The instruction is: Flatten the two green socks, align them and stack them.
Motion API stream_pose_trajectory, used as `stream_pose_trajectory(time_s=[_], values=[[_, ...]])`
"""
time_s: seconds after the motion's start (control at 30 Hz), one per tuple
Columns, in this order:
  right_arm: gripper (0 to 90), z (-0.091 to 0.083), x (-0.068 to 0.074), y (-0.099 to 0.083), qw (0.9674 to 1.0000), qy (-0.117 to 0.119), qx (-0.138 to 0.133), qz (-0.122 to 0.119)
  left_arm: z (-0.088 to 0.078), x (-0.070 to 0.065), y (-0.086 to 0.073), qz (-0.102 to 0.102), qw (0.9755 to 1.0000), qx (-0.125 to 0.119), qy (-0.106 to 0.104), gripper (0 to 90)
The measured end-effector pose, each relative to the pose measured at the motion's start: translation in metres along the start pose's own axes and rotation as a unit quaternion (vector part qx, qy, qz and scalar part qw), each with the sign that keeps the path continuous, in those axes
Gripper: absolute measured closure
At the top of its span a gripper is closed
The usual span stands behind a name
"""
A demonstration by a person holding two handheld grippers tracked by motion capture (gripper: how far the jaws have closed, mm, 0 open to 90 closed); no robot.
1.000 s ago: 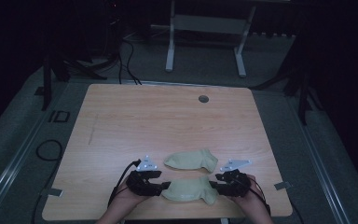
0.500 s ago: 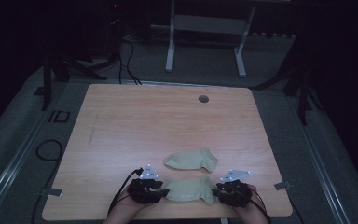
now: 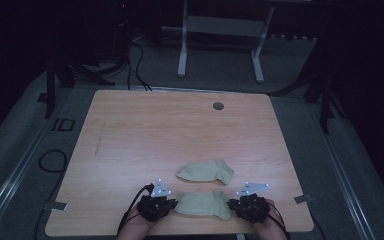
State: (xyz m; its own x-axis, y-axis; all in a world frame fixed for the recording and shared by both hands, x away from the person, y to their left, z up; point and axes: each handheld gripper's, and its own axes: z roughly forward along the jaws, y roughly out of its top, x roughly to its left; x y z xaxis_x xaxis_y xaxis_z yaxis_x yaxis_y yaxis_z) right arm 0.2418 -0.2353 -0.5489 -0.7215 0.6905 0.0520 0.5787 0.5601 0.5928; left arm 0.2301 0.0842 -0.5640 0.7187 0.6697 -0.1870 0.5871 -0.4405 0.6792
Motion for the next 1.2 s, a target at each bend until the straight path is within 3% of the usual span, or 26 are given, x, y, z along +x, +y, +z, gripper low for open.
stream_pose_trajectory(time_s=[0.27, 0.47, 0.83, 1.2], values=[[82.8, -0.016, 0.0, 0.007, 0.9997, 0.006, -0.023, 0.001, -0.009, -0.003, 0.004, -0.007, 0.9997, -0.016, -0.016, 88.8], [82.9, -0.025, 0.0, 0.014, 0.9994, 0.007, -0.035, 0.001, -0.016, -0.003, 0.01, -0.004, 0.9997, -0.024, -0.011, 88.8], [82.9, -0.046, -0.008, 0.04, 0.9983, -0.003, -0.057, -0.01, -0.031, 0.007, 0.037, 0.001, 0.9992, -0.041, -0.001, 88.7], [82.9, -0.052, -0.033, 0.071, 0.9973, -0.015, -0.072, 0.001, -0.031, 0.022, 0.072, 0.009, 0.9989, -0.045, 0.007, 88.8]])
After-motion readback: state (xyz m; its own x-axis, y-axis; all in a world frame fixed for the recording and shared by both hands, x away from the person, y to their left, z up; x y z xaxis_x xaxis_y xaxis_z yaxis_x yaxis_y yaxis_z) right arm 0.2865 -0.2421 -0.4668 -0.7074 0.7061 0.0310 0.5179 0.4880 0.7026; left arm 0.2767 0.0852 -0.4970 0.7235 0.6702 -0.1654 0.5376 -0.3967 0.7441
